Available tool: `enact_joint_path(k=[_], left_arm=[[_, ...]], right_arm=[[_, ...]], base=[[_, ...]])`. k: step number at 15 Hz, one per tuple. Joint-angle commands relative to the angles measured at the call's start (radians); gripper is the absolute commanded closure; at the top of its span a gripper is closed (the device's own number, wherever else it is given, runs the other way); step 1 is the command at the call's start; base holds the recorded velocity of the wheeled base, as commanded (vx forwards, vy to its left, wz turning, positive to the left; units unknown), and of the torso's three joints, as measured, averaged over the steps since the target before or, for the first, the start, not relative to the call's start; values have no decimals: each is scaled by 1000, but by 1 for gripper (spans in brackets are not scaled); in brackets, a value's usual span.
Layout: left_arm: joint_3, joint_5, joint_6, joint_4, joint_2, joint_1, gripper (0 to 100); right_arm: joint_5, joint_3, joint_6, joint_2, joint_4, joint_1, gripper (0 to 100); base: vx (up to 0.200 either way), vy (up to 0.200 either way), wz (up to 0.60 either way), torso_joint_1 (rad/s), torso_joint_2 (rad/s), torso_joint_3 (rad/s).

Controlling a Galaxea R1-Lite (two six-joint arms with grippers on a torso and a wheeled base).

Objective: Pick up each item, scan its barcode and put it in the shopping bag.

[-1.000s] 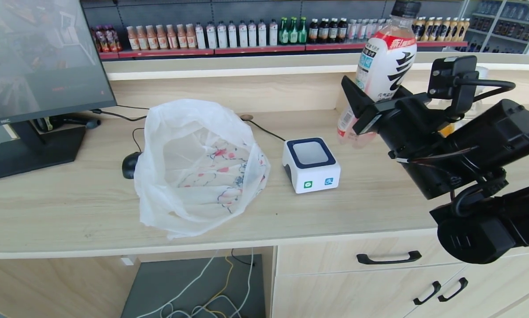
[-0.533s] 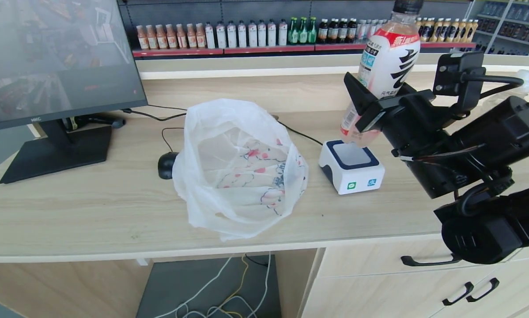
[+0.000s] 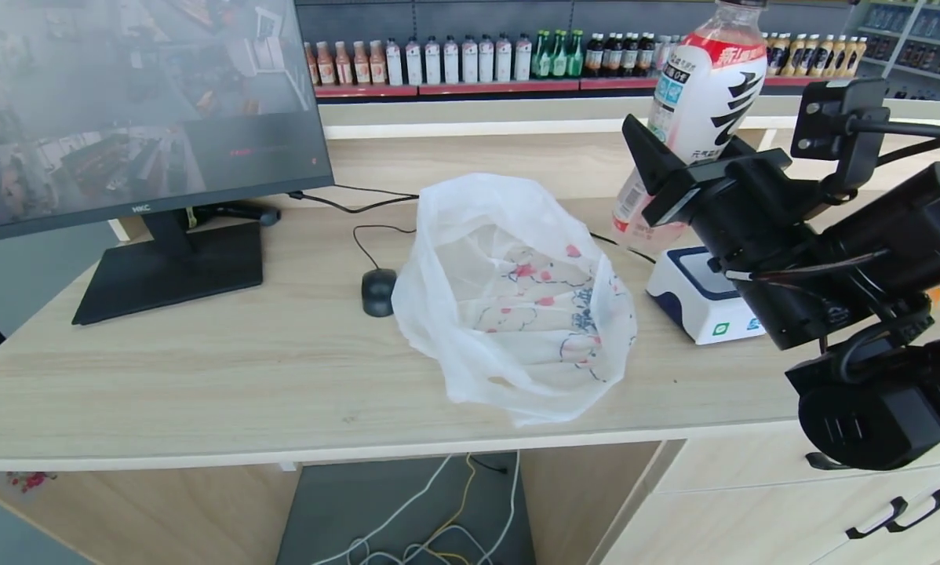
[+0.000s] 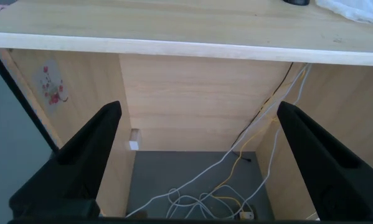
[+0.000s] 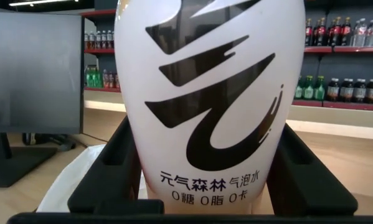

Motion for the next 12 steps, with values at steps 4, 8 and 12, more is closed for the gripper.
enact_joint_path(k=[4,8,12], left_arm=[[0,1,1,0,0,0,0],[0,1,1,0,0,0,0],[0,1,1,0,0,0,0]], right_arm=[[0,-11,-1,-3,-2,-1,100],[0,-6,-1,-3,-2,2,100],[3,55,1,-23,-2,25,100]], base=[[0,0,0,0,0,0],[0,0,0,0,0,0],[0,0,0,0,0,0]])
